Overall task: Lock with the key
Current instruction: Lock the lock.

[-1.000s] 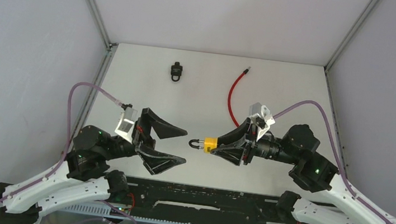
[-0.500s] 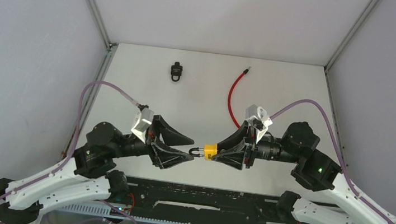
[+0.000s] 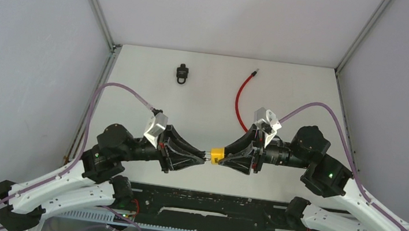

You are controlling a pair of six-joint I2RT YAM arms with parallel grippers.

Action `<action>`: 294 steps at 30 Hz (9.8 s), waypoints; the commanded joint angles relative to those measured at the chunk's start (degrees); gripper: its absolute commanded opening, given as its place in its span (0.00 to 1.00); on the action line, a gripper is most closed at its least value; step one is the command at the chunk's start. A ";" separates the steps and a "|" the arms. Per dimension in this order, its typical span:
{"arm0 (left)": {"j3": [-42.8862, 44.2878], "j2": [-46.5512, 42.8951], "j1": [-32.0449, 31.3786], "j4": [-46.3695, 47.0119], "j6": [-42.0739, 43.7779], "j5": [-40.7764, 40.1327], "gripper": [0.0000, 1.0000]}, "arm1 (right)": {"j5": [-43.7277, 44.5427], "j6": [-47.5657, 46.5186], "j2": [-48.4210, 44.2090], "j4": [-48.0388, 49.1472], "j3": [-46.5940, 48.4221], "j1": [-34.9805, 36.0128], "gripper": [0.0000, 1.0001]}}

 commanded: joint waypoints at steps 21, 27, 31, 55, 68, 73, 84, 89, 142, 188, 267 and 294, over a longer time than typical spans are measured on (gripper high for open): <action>1.91 1.12 -0.28 3.83 -0.76 1.73 0.00 | 6.06 -2.00 -2.58 6.69 -0.89 0.12 0.00; 1.74 1.72 -0.28 5.24 -1.47 2.23 0.00 | 5.89 -2.30 -0.11 7.12 -1.15 0.99 0.00; 1.46 2.27 -0.28 6.30 -2.15 2.42 0.00 | 5.35 -2.11 2.19 8.01 -1.15 1.50 0.00; 1.11 3.55 -0.71 9.03 -3.00 -0.81 0.00 | 5.52 -1.88 9.18 10.72 -1.15 5.90 0.00; 1.63 6.89 -1.91 8.72 -3.12 -2.96 0.00 | 7.19 -1.46 9.96 10.98 -1.17 7.16 0.00; 0.03 6.92 -2.04 11.24 -4.84 -3.12 0.00 | 8.96 -2.68 9.63 10.17 -1.19 7.44 0.00; 2.55 9.08 -3.53 2.79 0.48 -6.95 0.00 | 5.77 1.78 9.94 13.18 -1.16 7.38 0.00; 1.71 8.91 -3.62 3.00 0.59 -6.90 0.00 | 5.93 2.15 8.86 13.18 -1.15 7.13 0.00; -6.89 5.67 -5.12 11.63 -5.10 -5.10 0.57 | 10.19 7.00 -6.44 12.14 -1.19 -6.78 0.00; -4.08 0.32 -5.12 7.69 -2.16 -8.62 0.42 | -8.08 3.76 -0.97 3.68 -0.02 -7.80 0.00; -7.53 -7.21 -5.12 5.24 -1.38 -6.25 0.00 | 2.05 -9.52 -5.28 -4.56 -0.01 -0.96 0.50; -6.99 -6.00 -5.12 6.68 -0.92 -4.14 0.00 | -3.76 -9.01 -0.87 -5.39 -0.05 -0.90 0.29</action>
